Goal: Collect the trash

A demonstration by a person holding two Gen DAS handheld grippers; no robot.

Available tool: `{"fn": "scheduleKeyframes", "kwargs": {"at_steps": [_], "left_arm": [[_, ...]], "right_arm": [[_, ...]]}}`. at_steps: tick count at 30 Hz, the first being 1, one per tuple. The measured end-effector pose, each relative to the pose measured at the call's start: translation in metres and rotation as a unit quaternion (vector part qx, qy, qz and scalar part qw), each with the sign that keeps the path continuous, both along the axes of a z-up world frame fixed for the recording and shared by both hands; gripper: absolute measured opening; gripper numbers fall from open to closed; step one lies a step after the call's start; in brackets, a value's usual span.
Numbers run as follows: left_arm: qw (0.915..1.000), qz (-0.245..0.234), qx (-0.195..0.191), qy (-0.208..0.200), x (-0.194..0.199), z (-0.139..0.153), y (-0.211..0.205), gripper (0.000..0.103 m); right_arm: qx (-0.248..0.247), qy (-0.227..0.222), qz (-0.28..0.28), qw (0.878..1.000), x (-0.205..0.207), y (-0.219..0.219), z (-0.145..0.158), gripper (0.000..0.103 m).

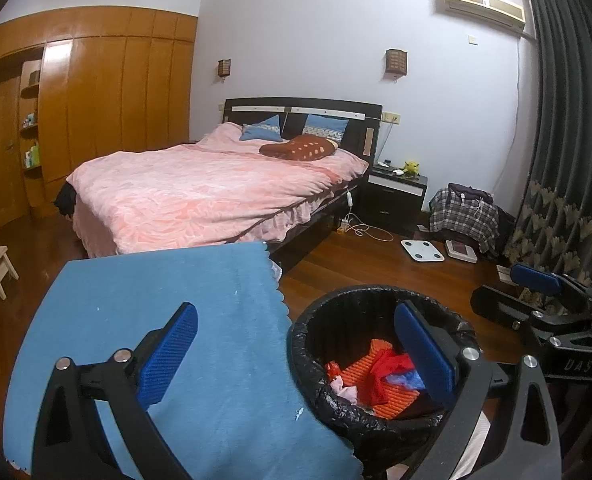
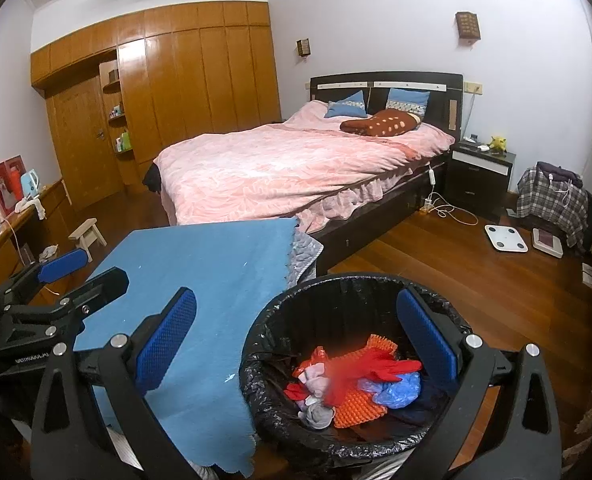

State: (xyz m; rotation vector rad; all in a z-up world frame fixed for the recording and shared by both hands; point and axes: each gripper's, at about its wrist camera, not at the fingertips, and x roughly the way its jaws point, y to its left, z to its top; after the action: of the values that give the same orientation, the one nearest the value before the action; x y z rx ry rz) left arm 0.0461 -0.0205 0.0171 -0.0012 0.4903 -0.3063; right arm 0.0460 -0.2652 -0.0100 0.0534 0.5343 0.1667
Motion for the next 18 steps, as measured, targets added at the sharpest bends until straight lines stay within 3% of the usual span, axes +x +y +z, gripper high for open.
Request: {"fn": "scheduleKeyframes", "kwargs": {"at_steps": [18], "left_arm": [[1.0, 0.0, 0.0, 0.0, 0.0008, 0.0004, 0.0012, 0.097]], "right_arm": [[0.0, 0.0, 0.0, 1.0, 0.0006, 0.0018, -0.0012, 0.098]]}}
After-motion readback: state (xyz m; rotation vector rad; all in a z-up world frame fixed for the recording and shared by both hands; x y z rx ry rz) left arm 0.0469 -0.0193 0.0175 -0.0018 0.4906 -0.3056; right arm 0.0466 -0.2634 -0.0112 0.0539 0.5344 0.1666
